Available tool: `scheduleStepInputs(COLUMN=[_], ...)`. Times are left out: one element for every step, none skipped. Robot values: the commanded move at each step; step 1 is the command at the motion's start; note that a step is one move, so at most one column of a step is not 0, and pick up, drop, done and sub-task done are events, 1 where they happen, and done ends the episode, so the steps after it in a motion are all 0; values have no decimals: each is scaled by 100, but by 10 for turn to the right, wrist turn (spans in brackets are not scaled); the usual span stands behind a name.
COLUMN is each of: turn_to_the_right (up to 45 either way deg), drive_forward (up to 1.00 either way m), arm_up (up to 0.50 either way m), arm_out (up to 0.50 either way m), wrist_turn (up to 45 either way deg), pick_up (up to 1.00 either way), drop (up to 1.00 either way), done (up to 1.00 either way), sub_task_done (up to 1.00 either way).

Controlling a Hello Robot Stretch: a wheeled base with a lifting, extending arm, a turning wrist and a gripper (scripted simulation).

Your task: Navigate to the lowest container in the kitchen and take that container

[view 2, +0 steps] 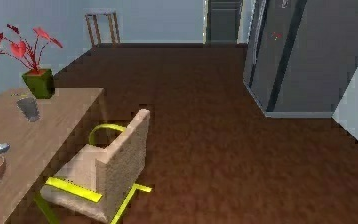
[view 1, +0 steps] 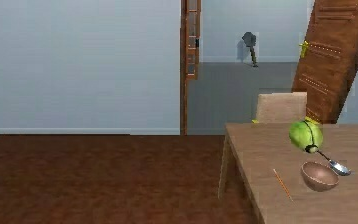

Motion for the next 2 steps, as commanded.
scheduleStepInputs(turn_to_the_right=[60, 0], drive_forward=[0, 40], arm_up=[0, 0], arm_out=[0, 0], wrist_turn=[0, 0], pick_up=[0, 0], drop=[0, 0], done=[0, 0], sub_task_done=[0, 0])
